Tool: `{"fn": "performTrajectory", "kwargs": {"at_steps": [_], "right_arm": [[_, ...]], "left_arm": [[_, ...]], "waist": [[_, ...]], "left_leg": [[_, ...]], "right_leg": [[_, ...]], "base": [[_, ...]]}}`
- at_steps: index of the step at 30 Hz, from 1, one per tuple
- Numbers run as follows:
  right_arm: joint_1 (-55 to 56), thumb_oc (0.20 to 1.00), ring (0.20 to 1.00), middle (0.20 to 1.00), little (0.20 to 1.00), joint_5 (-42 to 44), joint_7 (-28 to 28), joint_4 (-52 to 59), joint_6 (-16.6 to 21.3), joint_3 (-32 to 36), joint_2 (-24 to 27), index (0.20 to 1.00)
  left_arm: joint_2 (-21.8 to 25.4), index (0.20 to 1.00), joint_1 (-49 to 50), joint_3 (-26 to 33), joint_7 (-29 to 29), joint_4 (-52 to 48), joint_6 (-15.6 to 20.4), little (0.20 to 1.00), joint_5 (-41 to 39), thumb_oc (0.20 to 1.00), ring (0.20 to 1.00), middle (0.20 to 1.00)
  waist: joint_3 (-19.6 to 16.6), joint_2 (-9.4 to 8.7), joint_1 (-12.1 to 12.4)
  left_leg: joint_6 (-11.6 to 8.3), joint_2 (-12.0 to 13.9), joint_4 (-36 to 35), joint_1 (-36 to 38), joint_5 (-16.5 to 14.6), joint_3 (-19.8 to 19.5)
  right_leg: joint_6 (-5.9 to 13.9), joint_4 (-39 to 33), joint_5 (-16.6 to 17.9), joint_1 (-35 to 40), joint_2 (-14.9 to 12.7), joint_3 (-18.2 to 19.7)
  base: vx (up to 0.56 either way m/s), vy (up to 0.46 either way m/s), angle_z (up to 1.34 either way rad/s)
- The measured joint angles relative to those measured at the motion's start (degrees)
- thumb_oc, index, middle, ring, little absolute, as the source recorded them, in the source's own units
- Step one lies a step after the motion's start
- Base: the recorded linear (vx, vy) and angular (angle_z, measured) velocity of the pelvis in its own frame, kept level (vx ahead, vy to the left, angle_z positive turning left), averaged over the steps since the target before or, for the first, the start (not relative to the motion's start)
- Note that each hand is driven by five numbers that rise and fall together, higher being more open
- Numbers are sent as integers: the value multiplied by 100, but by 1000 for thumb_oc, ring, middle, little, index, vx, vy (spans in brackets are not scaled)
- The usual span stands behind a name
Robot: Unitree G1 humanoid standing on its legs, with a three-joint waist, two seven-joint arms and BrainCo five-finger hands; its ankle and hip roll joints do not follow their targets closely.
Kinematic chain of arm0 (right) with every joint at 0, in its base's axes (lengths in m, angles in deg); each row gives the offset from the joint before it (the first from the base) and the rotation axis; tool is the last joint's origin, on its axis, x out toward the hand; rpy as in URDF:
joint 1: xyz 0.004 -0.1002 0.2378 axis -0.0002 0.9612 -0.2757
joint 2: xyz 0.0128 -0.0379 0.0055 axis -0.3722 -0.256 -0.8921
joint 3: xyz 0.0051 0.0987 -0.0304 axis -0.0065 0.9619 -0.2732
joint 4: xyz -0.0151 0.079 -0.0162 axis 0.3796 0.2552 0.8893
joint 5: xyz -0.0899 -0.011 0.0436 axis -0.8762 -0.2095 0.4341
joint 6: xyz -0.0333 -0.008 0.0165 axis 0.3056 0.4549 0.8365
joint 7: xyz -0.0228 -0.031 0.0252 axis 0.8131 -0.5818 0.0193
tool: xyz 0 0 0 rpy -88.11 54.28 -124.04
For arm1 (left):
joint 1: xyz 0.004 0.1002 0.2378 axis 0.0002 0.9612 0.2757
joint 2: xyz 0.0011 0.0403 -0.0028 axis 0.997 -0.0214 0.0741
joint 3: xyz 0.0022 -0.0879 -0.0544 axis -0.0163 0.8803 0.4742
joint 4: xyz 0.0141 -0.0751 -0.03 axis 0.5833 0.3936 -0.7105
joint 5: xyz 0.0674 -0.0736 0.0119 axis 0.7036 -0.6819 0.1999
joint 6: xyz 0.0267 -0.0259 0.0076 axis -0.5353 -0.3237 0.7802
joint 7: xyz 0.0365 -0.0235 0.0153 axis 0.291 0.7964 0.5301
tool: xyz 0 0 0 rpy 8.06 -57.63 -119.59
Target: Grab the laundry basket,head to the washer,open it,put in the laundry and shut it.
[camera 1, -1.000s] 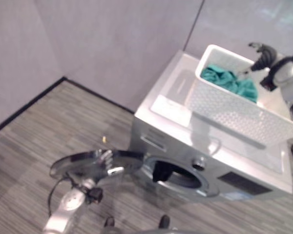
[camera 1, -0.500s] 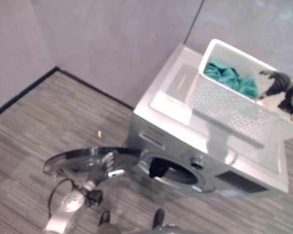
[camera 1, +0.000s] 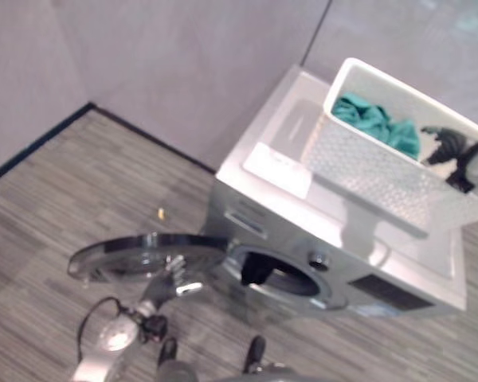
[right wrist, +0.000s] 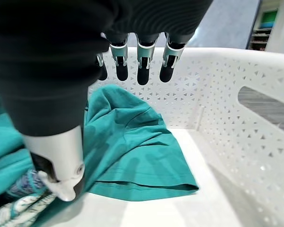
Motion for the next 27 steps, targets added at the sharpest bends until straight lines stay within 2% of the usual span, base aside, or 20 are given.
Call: {"fn": "performTrajectory", "kwargs": {"at_steps": [3, 5, 6, 7, 10, 12, 13, 17, 19, 20, 21, 27], "right_arm": [[-412, 1000, 1000, 1000, 1000, 6, -143, -719, -16, 113, -456, 1000], [-572, 1000, 1000, 1000, 1000, 5, -247, -912, 0, 122, -586, 1000], [-712, 1000, 1000, 1000, 1000, 9, -349, -1259, -3, 128, -690, 1000], [-772, 1000, 1000, 1000, 1000, 8, -372, -1350, -7, 126, -766, 1000], [-894, 1000, 1000, 1000, 1000, 8, -419, -1588, 2, 131, -805, 1000], [-941, 1000, 1000, 1000, 1000, 9, -434, -1959, 5, 208, -784, 1000], [-944, 1000, 1000, 1000, 1000, 8, -417, -2071, -6, 221, -666, 1000], [-870, 1000, 1000, 1000, 1000, -5, -363, -2238, -11, 206, -497, 1000], [-791, 1000, 1000, 1000, 1000, -124, -258, -2242, -6, -23, -277, 1000], [-791, 1000, 1000, 1000, 1000, -124, -258, -2242, -6, -23, -277, 1000], [-630, 1000, 1000, 1000, 1000, -248, -41, -2185, -14, -226, 51, 1000], [-370, 1000, 1000, 1000, 1000, -396, 293, -1973, -18, -287, 335, 1000]], "left_arm": [[-4, 1000, -25, -47, 57, 1, -4, 1000, -5, 1000, 1000, 1000], [0, 1000, -67, -59, 123, 9, -6, 1000, -9, 1000, 1000, 1000], [-3, 1000, -53, -60, 127, 5, -4, 1000, -10, 1000, 1000, 1000], [-2, 1000, -53, -55, 136, 8, -4, 1000, -10, 1000, 1000, 1000], [-7, 1000, -9, -68, 145, 8, -6, 1000, -19, 1000, 1000, 1000], [-31, 1000, 20, -82, 142, 8, -10, 1000, -23, 1000, 1000, 1000], [-23, 1000, 45, -92, 141, 3, -10, 1000, -24, 1000, 1000, 1000], [-30, 1000, 122, -112, 125, 3, -25, 1000, -24, 1000, 1000, 1000], [-29, 1000, 136, -108, 106, -2, -30, 1000, -24, 1000, 1000, 1000], [-29, 1000, 136, -108, 106, -2, -30, 1000, -24, 1000, 1000, 1000], [-31, 1000, 91, -112, 99, -5, -31, 1000, -23, 1000, 1000, 1000], [-12, 1000, 91, -168, 64, -4, -44, 1000, -23, 1000, 1000, 1000]], "waist": [[3, -9, 11], [2, -19, 86], [-7, -19, 163], [-5, -16, 177], [-7, 13, 220], [-50, 55, 339], [-108, 84, 458], [-289, 182, 572], [-323, 220, 700], [-323, 220, 700], [-327, 248, 761], [-317, 263, 839]], "left_leg": [[-40, 7, 120, -92, -31, 10], [-67, 5, 211, -218, -20, -27], [-91, 19, 290, -287, -74, -46], [-96, 11, 323, -322, -83, -84], [-120, 45, 460, -423, -95, -180], [-133, 55, 514, -534, -103, -277], [-141, 56, 519, -595, -94, -321], [-180, 47, 534, -699, -65, -476], [-204, 42, 519, -714, -50, -563], [-204, 42, 519, -714, -50, -563], [-233, 17, 518, -799, -6, -765], [-230, -9, 534, -890, 8, -911]], "right_leg": [[-65, 0, -44, -35, 21, 17], [-109, 0, -82, -130, 18, 11], [-156, -2, -231, -109, 10, -8], [-117, -2, -282, -107, 6, -14], [-119, -3, -320, -119, 59, -87], [-88, -3, -355, -148, 68, -163], [-124, -3, -328, -167, 66, -226], [-140, -2, -320, -176, 75, -367], [-135, -1, -310, -156, 76, -455], [-135, -1, -310, -156, 76, -455], [-136, 1, -311, -113, 72, -652], [-155, -2, -329, -88, 59, -792]], "base": [[4, -10, -3], [38, -27, 5], [52, -19, 11], [43, -14, 15], [54, -12, 16], [91, -23, 16], [96, -25, 22], [65, -22, 21], [72, -42, 13], [69, -44, 44], [32, -16, 42], [21, -4, 19]]}}
